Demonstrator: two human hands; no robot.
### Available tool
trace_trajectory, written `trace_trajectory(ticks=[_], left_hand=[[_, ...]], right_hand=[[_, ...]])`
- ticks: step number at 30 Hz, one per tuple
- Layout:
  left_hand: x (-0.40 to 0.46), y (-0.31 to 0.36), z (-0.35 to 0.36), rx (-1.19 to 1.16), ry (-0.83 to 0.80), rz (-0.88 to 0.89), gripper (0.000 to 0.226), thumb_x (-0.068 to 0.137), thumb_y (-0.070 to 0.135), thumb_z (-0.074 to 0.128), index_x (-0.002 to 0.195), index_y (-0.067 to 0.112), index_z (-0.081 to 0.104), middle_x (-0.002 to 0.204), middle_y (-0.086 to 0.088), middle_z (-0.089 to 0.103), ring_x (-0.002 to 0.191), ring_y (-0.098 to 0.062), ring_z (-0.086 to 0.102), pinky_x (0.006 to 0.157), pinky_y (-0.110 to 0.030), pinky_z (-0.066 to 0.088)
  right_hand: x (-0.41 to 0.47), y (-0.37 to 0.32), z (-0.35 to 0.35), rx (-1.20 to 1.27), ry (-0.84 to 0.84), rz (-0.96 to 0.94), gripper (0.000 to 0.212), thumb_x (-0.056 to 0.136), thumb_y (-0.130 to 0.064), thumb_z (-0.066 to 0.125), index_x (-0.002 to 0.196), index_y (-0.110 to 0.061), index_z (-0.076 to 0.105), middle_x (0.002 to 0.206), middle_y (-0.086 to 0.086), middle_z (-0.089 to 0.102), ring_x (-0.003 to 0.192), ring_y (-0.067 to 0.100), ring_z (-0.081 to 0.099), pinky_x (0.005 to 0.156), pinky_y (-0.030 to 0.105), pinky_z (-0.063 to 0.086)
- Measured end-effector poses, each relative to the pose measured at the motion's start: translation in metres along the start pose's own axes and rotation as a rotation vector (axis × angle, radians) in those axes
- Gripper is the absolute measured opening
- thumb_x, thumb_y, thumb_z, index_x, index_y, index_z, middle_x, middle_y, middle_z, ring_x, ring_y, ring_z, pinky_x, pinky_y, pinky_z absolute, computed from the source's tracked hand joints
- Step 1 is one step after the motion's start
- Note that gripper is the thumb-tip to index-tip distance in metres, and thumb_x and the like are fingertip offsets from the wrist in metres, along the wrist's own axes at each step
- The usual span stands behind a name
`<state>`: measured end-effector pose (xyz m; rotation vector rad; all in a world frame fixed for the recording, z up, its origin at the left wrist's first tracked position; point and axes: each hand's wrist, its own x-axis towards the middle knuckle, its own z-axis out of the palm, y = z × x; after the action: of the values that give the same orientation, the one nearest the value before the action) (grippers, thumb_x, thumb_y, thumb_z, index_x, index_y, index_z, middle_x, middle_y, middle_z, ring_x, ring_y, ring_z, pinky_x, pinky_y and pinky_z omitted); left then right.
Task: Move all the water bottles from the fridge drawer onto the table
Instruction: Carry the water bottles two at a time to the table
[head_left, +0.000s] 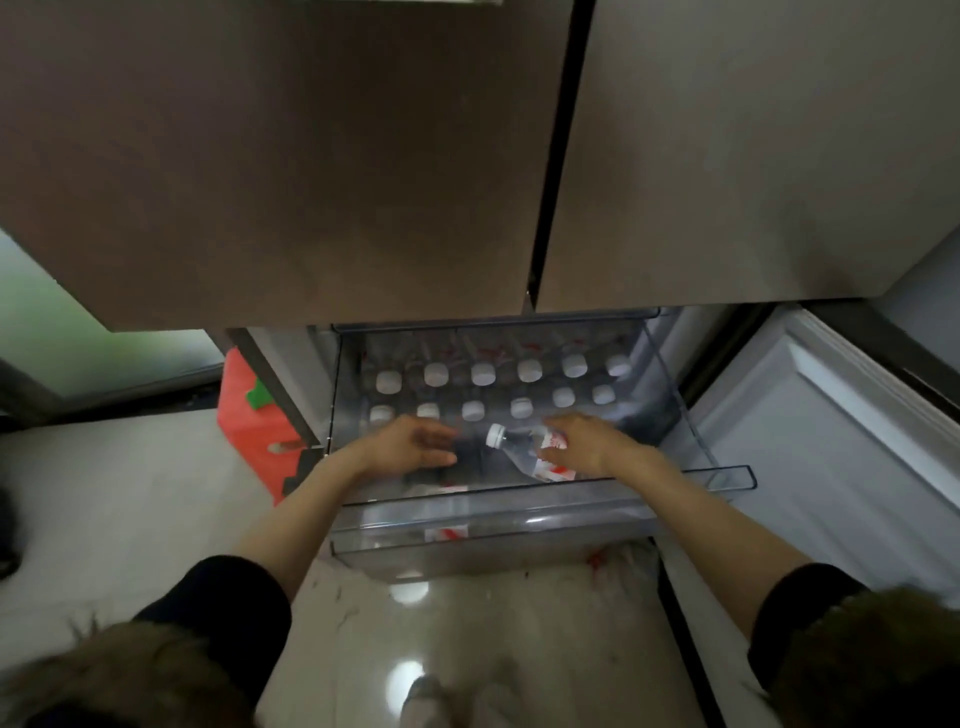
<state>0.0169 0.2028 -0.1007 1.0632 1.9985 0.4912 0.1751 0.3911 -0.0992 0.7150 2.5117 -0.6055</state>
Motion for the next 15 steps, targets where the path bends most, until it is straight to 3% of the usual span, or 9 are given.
trace_trajectory(ticks=[3, 5, 10, 13, 15], left_hand=[[0.011, -0.005, 0.005, 0.015, -0.155, -0.095, 0.046, 0.085, 0.025, 0.064, 0.130, 0.019, 0.053, 0.130, -0.005, 0.057, 0.119, -0.015, 0.053, 0.104, -0.025, 0.037], [0.018, -0.008, 0.007, 0.048, -0.228, -0.131, 0.048, 0.084, 0.024, 0.066, 0.130, 0.018, 0.053, 0.129, -0.002, 0.058, 0.120, -0.015, 0.053, 0.106, -0.026, 0.035], [0.032, -0.017, 0.013, 0.140, -0.376, -0.186, 0.047, 0.087, 0.023, 0.062, 0.132, 0.020, 0.050, 0.133, 0.002, 0.054, 0.122, -0.014, 0.049, 0.104, -0.024, 0.034], [0.039, -0.025, 0.018, 0.201, -0.445, -0.208, 0.050, 0.087, 0.024, 0.062, 0.134, 0.025, 0.046, 0.138, 0.003, 0.048, 0.125, -0.018, 0.045, 0.107, -0.035, 0.037], [0.041, -0.027, 0.019, 0.201, -0.472, -0.253, 0.051, 0.086, 0.028, 0.063, 0.133, 0.031, 0.045, 0.136, 0.004, 0.046, 0.124, -0.023, 0.045, 0.098, -0.041, 0.045]], right_hand=[[0.014, 0.005, -0.001, -0.028, -0.069, 0.032, 0.041, 0.087, -0.035, 0.055, 0.124, -0.018, 0.051, 0.122, 0.006, 0.060, 0.104, 0.023, 0.056, 0.086, 0.033, 0.047], [0.021, 0.008, 0.001, -0.010, -0.074, 0.049, 0.043, 0.084, -0.035, 0.059, 0.124, -0.020, 0.051, 0.122, 0.003, 0.060, 0.102, 0.021, 0.057, 0.084, 0.031, 0.046], [0.032, 0.009, 0.002, 0.023, -0.099, 0.063, 0.050, 0.085, -0.029, 0.063, 0.131, -0.018, 0.047, 0.126, 0.005, 0.058, 0.108, 0.023, 0.057, 0.092, 0.034, 0.049], [0.039, 0.011, 0.002, 0.059, -0.147, 0.068, 0.050, 0.080, -0.030, 0.067, 0.126, -0.019, 0.051, 0.120, 0.004, 0.061, 0.104, 0.022, 0.059, 0.093, 0.036, 0.049], [0.043, 0.012, 0.002, 0.056, -0.183, 0.074, 0.050, 0.079, -0.032, 0.069, 0.124, -0.019, 0.052, 0.118, 0.002, 0.061, 0.104, 0.021, 0.059, 0.092, 0.034, 0.049]])
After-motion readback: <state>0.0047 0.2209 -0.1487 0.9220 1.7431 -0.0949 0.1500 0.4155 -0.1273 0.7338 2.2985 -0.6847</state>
